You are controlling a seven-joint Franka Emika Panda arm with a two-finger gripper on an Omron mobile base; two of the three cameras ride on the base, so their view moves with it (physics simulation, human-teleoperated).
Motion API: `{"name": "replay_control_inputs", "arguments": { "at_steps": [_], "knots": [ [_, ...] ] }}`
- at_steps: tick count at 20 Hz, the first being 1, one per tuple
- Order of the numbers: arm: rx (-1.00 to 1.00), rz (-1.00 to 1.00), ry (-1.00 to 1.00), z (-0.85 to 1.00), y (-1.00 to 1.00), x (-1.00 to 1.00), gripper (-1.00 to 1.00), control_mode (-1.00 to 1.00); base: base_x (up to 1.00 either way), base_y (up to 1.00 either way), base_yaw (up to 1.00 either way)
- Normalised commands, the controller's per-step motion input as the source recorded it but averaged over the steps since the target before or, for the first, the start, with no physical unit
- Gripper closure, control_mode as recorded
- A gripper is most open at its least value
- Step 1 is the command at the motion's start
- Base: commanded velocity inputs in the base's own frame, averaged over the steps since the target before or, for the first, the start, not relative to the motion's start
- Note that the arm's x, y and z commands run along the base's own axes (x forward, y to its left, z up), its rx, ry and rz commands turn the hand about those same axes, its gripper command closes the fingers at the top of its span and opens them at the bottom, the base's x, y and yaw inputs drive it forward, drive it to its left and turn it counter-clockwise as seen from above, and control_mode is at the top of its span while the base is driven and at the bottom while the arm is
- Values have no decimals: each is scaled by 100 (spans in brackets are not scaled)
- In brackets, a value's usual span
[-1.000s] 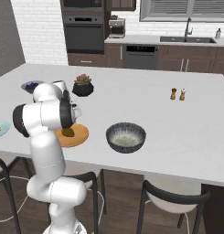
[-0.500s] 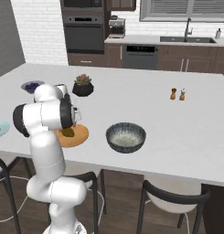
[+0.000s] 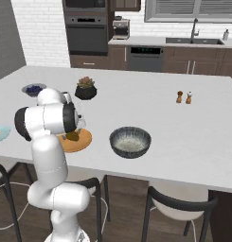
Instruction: Pick the chicken drumstick and avocado from their plates and place them in the bowl. Then put the bowl in the fridge.
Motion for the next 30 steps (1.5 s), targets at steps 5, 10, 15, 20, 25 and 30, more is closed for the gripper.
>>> {"name": "replay_control_inputs", "arguments": {
  "at_steps": [5, 10, 15, 20, 25, 30],
  "knots": [
    [2, 6, 0, -43, 4, 2, -100, -100, 0, 0, 0],
    [1, 3, -1, -22, 1, 0, 100, -100, 0, 0, 0],
    [0, -2, -9, 12, -47, -14, 100, -100, 0, 0, 0],
    [0, -21, -2, 71, -91, -27, 100, -100, 0, 0, 0],
    [5, -19, -12, 100, -80, -73, 100, -100, 0, 0, 0],
    [5, -15, -13, 100, -67, -81, 100, -100, 0, 0, 0]
  ]
}}
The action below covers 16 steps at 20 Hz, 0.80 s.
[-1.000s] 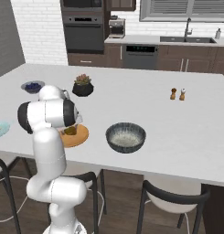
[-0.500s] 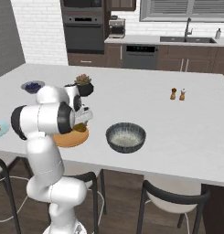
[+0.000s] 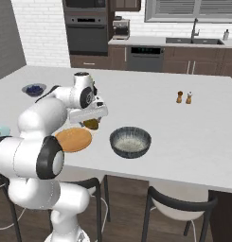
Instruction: Pick the chicken drumstick and avocado from their plates and place them in the bowl. Then put the bowl in the fridge.
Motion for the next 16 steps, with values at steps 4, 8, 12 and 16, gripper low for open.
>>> {"name": "replay_control_inputs", "arguments": {
  "at_steps": [4, 8, 12, 16],
  "knots": [
    [3, -13, -18, 89, -63, -79, 100, -100, 0, 0, 0],
    [0, -1, -2, 40, -56, -31, 100, -100, 0, 0, 0],
    [0, 0, 0, -10, -47, 0, 100, -100, 0, 0, 0],
    [0, 0, -12, -50, -60, 29, 100, -100, 0, 0, 0]
  ]
}}
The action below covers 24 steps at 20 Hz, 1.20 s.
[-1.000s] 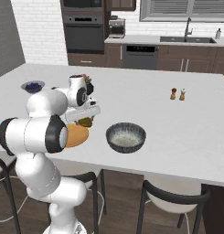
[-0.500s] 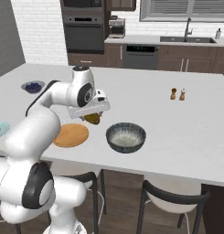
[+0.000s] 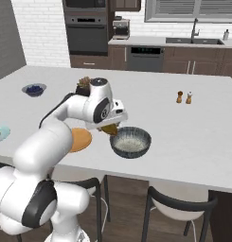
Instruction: Pick the chicken drumstick and avocado from their plates and place them in the bowl. Then put the bowl in the fridge.
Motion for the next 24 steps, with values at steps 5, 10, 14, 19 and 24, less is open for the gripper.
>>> {"name": "replay_control_inputs", "arguments": {
  "at_steps": [5, 10, 14, 19, 24],
  "knots": [
    [1, 0, 0, -13, -68, 77, 100, -100, 0, 0, 0],
    [3, 0, 3, -48, -17, 20, 100, -100, 0, 0, 0],
    [0, 0, 16, -30, -7, 9, 100, -100, 0, 0, 0],
    [3, 0, 11, -16, -31, 18, 100, -100, 0, 0, 0],
    [7, 0, 8, -36, -14, 17, 100, -100, 0, 0, 0]
  ]
}}
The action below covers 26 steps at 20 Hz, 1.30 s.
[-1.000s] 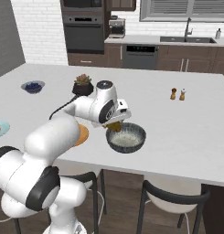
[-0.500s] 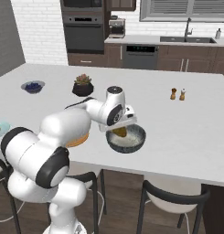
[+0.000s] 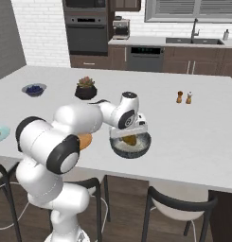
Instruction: Pick the chicken drumstick and avocado from their plates and place them in the bowl. Then put the bowl in the fridge.
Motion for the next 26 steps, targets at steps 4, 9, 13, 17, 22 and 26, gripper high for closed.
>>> {"name": "replay_control_inputs", "arguments": {
  "at_steps": [4, 9, 13, 17, 22, 26],
  "knots": [
    [6, 0, 0, -43, 0, 11, 100, -100, 0, 0, 0],
    [0, 0, 0, -1, 0, 19, -100, -100, 0, 0, 0],
    [0, 0, 4, 0, 0, 10, -100, -100, 0, 0, 0],
    [0, 0, 0, 0, 0, 0, -100, -100, 0, 0, 0],
    [-4, 0, 0, 9, 2, 0, -100, -100, 0, 0, 0],
    [-18, -2, -5, 51, 44, -35, -100, -100, 0, 0, 0]
  ]
}}
